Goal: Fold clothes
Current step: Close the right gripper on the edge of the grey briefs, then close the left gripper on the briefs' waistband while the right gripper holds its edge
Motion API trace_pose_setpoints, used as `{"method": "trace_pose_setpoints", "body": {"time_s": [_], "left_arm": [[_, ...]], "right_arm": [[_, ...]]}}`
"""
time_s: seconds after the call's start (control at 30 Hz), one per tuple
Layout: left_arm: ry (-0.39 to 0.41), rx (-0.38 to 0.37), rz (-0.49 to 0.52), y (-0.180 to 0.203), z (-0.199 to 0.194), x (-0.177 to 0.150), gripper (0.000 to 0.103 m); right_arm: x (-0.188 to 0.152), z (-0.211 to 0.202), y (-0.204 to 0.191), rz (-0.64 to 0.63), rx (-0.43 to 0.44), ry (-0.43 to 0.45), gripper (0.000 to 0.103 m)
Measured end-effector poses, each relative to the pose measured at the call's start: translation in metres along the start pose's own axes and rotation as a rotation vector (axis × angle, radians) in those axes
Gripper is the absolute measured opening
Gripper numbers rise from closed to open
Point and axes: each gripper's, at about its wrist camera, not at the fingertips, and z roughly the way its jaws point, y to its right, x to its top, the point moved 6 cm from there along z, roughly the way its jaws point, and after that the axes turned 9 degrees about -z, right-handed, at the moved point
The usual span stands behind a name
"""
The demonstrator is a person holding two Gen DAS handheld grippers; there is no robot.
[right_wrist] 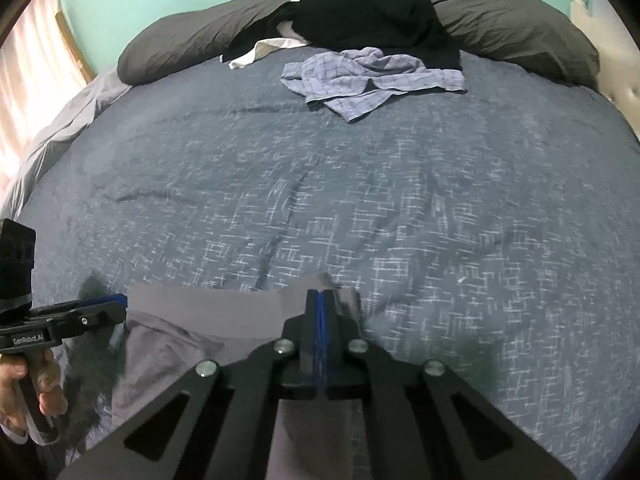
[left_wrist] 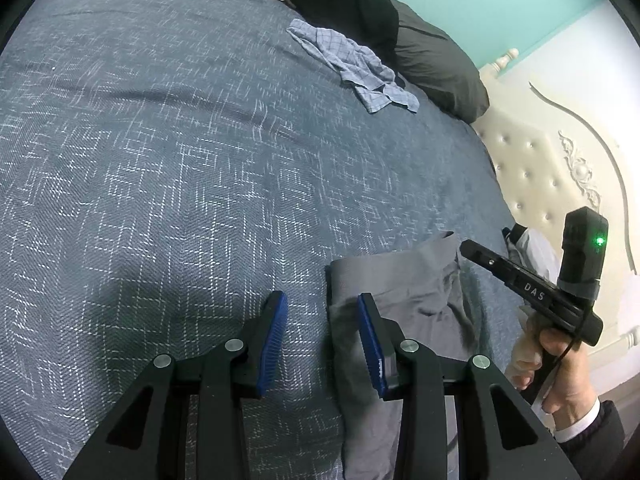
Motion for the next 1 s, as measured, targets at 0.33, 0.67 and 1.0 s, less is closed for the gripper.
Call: {"method": "trace_pose_setpoints", "body": {"time_s": [0.33,0.67,1.0], "left_arm": [[-0.001,0.000,-0.005,0.001,0.000,0.000,0.039],[-0.003,-0.002,-0.006,0.001,0.001,0.000,0.039],[-0.004,-0.002,-0.005,0.002,0.002,0.000,0.039]], "right_arm": [[0.005,-0.006,0.004,0.080,0.074,0.005,0.003],[0.004,0.010,-0.008,0.001,0.037,-0.036,0.016],[0.000,0.023,-0.008,-0.056,0.030,-0.078,0.022]]}}
